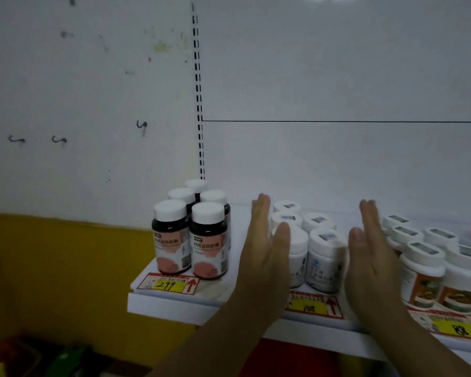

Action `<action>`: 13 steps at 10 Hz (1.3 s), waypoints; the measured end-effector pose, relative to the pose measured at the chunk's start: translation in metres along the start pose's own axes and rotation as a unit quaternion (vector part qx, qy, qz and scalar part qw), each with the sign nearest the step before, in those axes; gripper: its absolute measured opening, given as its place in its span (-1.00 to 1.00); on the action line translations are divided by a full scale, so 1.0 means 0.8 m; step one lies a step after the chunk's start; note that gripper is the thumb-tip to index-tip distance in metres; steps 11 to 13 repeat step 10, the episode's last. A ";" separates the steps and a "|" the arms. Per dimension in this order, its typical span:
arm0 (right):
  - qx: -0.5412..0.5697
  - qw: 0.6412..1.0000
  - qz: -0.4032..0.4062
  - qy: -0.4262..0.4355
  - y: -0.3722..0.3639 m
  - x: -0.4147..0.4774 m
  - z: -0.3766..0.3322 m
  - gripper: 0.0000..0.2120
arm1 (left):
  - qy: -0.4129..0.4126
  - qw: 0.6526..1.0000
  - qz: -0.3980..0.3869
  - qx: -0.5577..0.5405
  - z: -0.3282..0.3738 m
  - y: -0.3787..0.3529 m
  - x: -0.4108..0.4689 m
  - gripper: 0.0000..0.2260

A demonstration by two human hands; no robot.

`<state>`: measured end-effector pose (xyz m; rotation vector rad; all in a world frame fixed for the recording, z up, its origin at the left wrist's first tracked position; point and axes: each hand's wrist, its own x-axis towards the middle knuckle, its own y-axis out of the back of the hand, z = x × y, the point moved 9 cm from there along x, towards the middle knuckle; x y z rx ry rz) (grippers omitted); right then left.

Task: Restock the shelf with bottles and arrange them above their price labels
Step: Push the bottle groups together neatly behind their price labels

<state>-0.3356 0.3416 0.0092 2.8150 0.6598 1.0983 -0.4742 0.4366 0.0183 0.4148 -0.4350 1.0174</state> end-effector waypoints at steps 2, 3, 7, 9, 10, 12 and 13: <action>0.155 0.985 0.001 0.072 -0.041 -0.013 -0.117 -0.60 | -0.145 0.989 0.027 0.034 0.067 0.124 0.010 -0.56; 0.168 0.982 -0.082 -0.003 -0.128 -0.028 -0.121 -0.62 | -0.038 0.991 0.129 -0.018 0.000 0.222 0.042 -0.59; 0.323 0.891 -0.141 -0.285 -0.266 -0.041 -0.032 -0.42 | 0.156 0.962 -0.138 -0.179 -0.166 0.195 0.088 -0.43; 0.289 0.902 -0.139 -0.288 -0.271 -0.044 -0.027 -0.45 | 0.142 0.958 -0.155 -0.194 -0.171 0.190 0.089 -0.44; 0.270 0.909 -0.146 -0.281 -0.271 -0.047 -0.023 -0.45 | 0.165 0.949 -0.145 -0.226 -0.173 0.191 0.080 -0.47; 0.270 0.909 -0.146 -0.281 -0.271 -0.047 -0.023 -0.45 | 0.165 0.949 -0.145 -0.226 -0.173 0.191 0.080 -0.47; 0.270 0.909 -0.146 -0.281 -0.271 -0.047 -0.023 -0.45 | 0.165 0.949 -0.145 -0.226 -0.173 0.191 0.080 -0.47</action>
